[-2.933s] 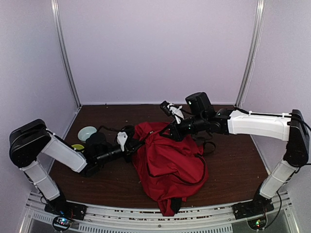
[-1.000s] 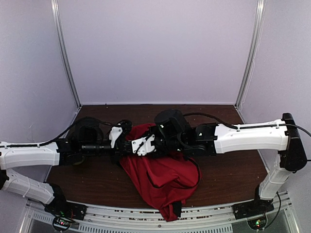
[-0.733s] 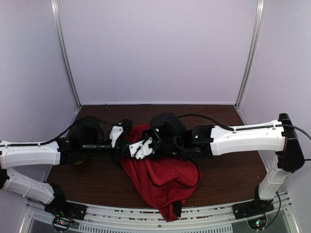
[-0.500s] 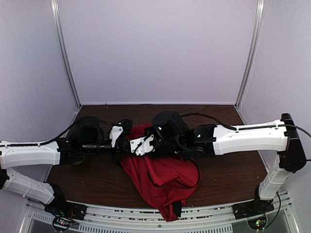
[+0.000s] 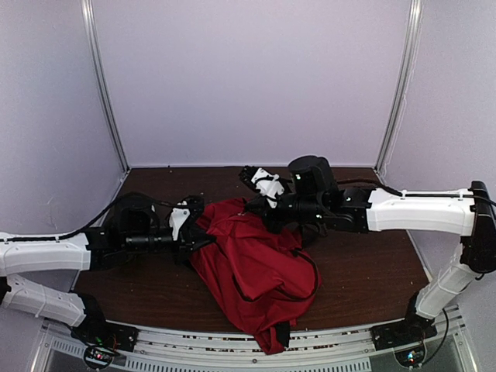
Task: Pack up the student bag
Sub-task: Zip the lower front pocket of the student bag.
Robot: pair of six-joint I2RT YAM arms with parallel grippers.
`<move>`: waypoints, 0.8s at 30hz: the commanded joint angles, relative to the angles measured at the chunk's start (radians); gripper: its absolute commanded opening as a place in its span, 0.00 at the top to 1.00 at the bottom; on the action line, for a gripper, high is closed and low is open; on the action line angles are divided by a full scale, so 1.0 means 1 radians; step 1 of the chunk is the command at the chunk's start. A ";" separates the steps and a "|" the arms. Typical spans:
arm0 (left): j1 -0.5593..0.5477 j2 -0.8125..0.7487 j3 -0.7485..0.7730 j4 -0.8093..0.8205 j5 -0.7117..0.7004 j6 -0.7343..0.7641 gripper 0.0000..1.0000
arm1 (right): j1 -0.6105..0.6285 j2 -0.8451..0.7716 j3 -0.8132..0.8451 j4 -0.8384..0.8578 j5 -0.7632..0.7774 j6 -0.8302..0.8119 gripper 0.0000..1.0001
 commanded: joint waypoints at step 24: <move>0.016 -0.162 -0.120 0.130 -0.056 0.016 1.00 | -0.477 0.082 -0.475 0.381 -0.146 0.535 1.00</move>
